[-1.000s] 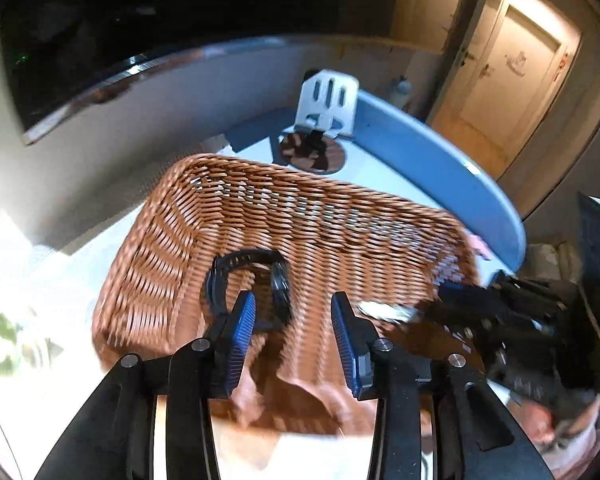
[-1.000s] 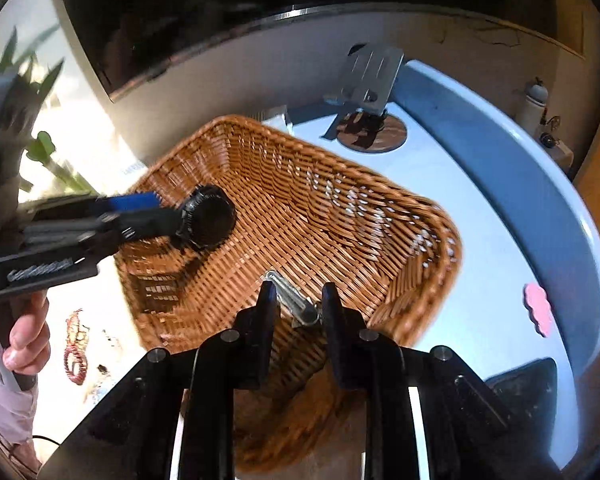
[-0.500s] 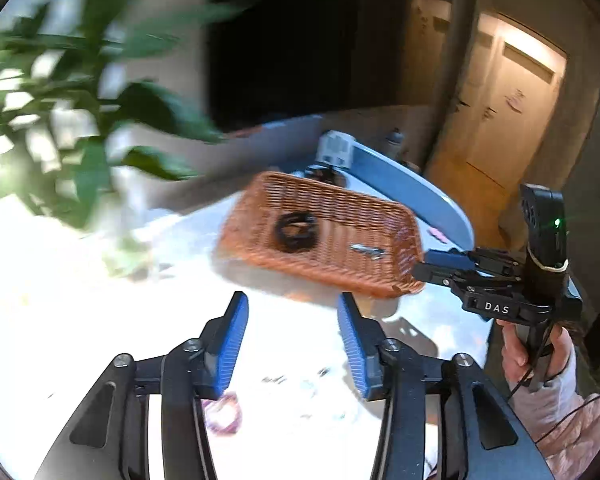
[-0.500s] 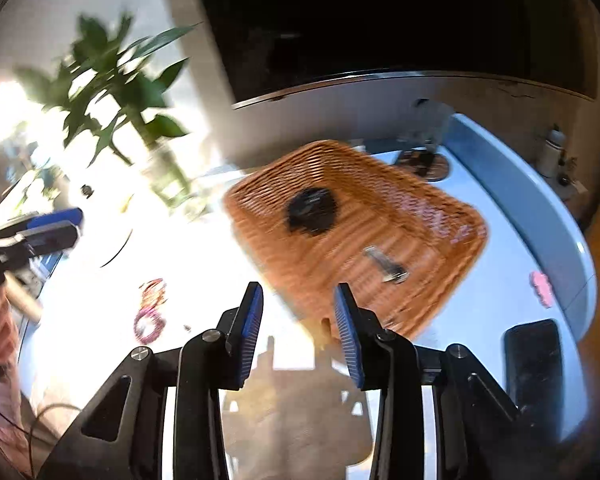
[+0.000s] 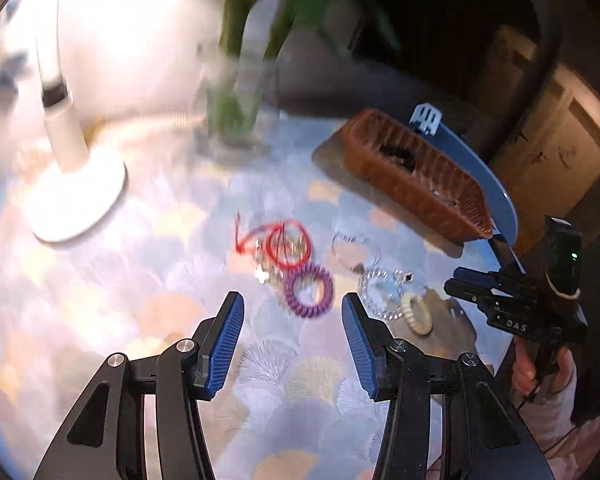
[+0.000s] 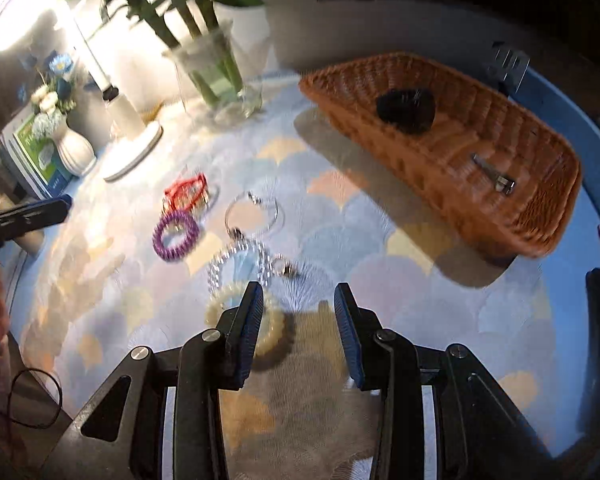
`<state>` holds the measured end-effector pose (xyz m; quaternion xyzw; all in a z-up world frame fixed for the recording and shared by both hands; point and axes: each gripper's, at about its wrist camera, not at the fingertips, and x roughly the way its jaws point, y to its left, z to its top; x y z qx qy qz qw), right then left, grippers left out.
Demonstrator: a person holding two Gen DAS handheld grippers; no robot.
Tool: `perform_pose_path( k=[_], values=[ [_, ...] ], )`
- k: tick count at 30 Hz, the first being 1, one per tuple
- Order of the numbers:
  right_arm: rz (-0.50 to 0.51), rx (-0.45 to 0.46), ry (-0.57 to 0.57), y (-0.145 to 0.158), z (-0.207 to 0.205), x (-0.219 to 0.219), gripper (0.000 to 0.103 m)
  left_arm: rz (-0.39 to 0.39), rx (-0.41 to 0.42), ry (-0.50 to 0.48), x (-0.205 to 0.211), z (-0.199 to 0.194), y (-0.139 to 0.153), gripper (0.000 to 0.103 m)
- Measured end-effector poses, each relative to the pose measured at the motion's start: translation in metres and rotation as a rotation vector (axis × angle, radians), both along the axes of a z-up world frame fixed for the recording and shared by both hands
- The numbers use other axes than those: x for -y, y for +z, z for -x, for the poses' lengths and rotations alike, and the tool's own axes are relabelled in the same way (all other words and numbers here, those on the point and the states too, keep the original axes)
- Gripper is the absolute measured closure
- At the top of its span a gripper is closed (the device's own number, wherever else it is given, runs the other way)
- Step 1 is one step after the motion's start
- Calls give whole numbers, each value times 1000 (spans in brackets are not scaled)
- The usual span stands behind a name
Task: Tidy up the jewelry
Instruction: 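Move both tools back to the coil hair ties on the table, then grasp the purple coil hair tie with the left tool while the right grasps the cream one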
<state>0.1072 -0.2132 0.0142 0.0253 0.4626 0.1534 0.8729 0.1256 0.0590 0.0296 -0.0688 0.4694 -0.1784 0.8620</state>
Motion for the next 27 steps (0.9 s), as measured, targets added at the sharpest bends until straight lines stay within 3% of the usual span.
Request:
perform_pose_path(
  k=[5,12,27],
  values=[
    [21,-30,3,-16,0,-4,63,57,-74,19,7,-19,-46,51],
    [28,-26,36,-21,-4,-12,63,62,-91,44,21,-31,-68,51],
    [99,-18,91,-33,-7,-32,63,-93,-32,34,50,-34,-76,64]
  ],
)
